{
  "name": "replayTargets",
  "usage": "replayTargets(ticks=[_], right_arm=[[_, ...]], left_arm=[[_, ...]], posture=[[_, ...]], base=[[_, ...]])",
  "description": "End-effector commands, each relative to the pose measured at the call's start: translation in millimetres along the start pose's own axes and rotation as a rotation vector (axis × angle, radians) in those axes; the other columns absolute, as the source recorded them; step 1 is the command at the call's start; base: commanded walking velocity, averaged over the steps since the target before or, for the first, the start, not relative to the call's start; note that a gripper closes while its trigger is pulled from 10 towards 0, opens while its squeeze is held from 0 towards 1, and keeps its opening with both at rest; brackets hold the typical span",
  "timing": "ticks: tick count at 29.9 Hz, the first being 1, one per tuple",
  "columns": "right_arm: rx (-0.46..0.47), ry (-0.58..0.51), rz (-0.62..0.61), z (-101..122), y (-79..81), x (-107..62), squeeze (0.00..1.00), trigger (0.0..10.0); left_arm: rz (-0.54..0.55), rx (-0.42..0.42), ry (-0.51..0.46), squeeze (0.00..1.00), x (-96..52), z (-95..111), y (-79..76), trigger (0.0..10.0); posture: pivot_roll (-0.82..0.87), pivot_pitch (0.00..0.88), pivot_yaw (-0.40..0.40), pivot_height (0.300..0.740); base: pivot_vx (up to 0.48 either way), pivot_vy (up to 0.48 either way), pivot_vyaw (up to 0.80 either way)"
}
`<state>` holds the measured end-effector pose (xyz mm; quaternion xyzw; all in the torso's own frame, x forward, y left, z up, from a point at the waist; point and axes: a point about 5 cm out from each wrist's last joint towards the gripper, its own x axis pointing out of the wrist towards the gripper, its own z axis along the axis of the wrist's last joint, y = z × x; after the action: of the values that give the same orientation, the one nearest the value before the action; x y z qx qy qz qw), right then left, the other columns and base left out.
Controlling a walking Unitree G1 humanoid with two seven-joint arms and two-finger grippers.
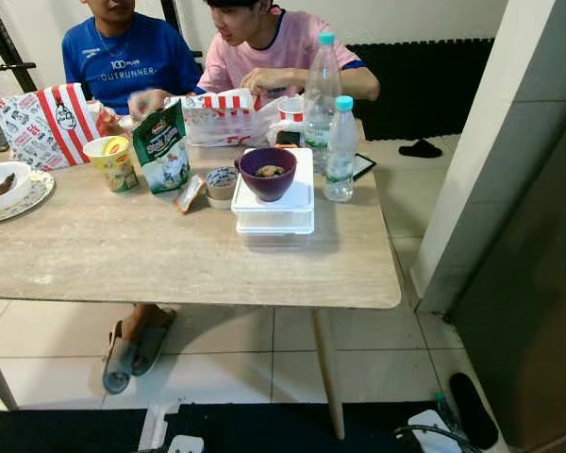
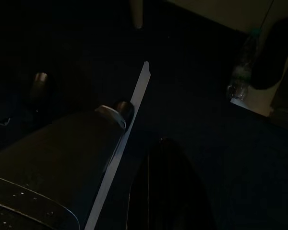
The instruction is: Restocking fridge
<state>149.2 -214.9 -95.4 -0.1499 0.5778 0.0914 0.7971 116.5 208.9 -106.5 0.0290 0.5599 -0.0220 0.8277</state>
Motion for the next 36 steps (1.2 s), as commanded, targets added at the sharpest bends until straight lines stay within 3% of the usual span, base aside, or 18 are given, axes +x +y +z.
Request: replayTargets(ticks=[1,28,36], right_arm=[[-0.003,-0.010,0.005,1.6,1.1,0.1,0.00,10.0],[-0.001,-0.011,0.008,2.1,1.1,0.1,0.00,10.0],[-0.002,-0.011,0.008,2.1,1.1,0.1,0.00,10.0]], left_arm=[[0.004,0.012,0.008,0.00,-0.7,-2.4,2.2,10.0],[0.006,0.014,0.005,0.00,-0.6,-1.7,2.5,10.0],[-0.005,-0.006,0.006,0.00,-0.6,-2.3,1.7,10.0]], posture=[[0.01,0.000,0.036,0.740],[0.01,0.000,0.041,0.740],[0.01,0.000,0.041,0.740]], base=[[0.270,0.000,0.00],[0.292,0.000,0.00],[0.000,-0.054,0.00]])
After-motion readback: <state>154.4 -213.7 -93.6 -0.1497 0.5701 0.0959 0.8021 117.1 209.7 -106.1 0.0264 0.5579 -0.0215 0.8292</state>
